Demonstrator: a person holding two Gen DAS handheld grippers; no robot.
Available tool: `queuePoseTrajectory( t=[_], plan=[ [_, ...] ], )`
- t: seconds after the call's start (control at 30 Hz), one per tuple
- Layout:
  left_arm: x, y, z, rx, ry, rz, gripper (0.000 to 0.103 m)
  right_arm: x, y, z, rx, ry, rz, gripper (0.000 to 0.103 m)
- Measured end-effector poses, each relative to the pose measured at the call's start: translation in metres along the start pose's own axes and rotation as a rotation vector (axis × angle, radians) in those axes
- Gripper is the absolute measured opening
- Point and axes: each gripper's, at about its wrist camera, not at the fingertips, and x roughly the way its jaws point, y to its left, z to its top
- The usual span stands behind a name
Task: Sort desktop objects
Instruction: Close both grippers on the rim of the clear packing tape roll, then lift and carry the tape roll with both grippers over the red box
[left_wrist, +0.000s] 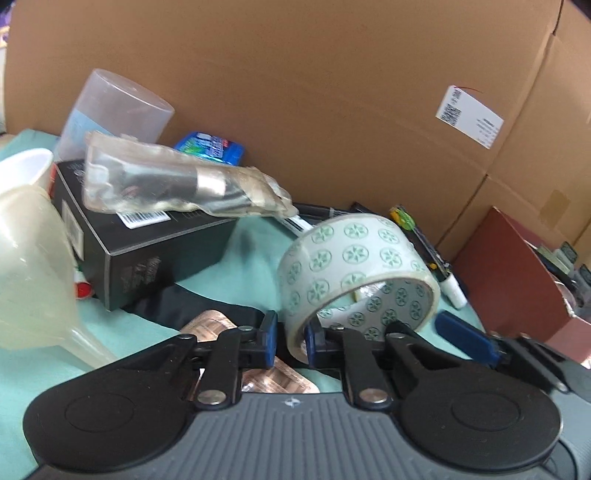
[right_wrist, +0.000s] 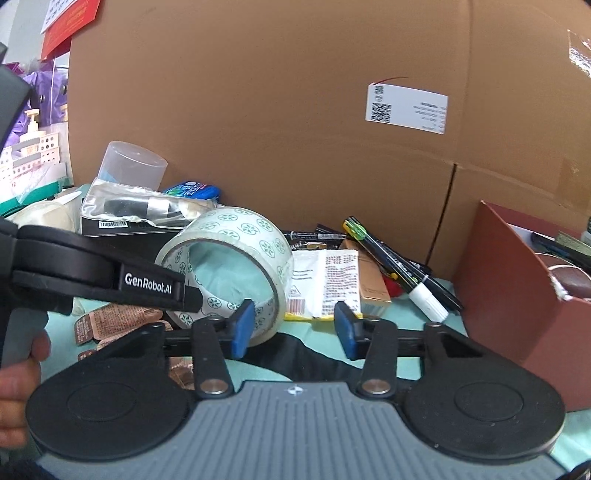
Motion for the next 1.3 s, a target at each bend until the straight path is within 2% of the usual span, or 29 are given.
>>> queuePoseTrajectory(
  t=[0.13, 0.2, 0.37, 0.57, 0.73, 0.87, 1.0, 1.2, 1.3],
  plan=[
    [-0.002, 0.001, 0.001, 0.001, -0.006, -0.030, 0.010, 0.010, 0.004, 0.001, -0.013, 0.004, 0.003, 0.032],
    [-0.002, 0.001, -0.001, 0.007, -0.010, -0.027, 0.010, 0.013, 0.006, 0.002, -0.017, 0.016, -0.001, 0.020],
    [-0.005, 0.001, -0.003, 0.012, -0.017, -0.054, 0.009, -0.003, 0.006, 0.005, -0.015, -0.014, -0.013, 0.006],
    [-0.014, -0.016, -0.012, 0.087, -0.025, -0.143, 0.008, -0.030, -0.002, 0.002, -0.043, -0.003, -0.046, 0.007],
    [-0.019, -0.042, -0.026, 0.184, 0.006, -0.278, 0.009, -0.065, -0.018, -0.009, -0.029, 0.023, -0.095, 0.008],
    [-0.023, -0.061, -0.039, 0.275, 0.015, -0.358, 0.010, -0.094, -0.034, -0.020, -0.010, 0.033, -0.153, 0.008],
    [-0.022, -0.070, -0.047, 0.311, 0.019, -0.381, 0.010, -0.109, -0.043, -0.030, 0.018, 0.046, -0.192, 0.008],
    [-0.022, -0.067, -0.048, 0.296, 0.018, -0.394, 0.010, -0.113, -0.049, -0.035, 0.021, 0.036, -0.197, 0.008],
    [-0.018, -0.067, -0.049, 0.282, 0.046, -0.410, 0.010, -0.115, -0.052, -0.037, 0.029, 0.032, -0.197, 0.008]
  ],
)
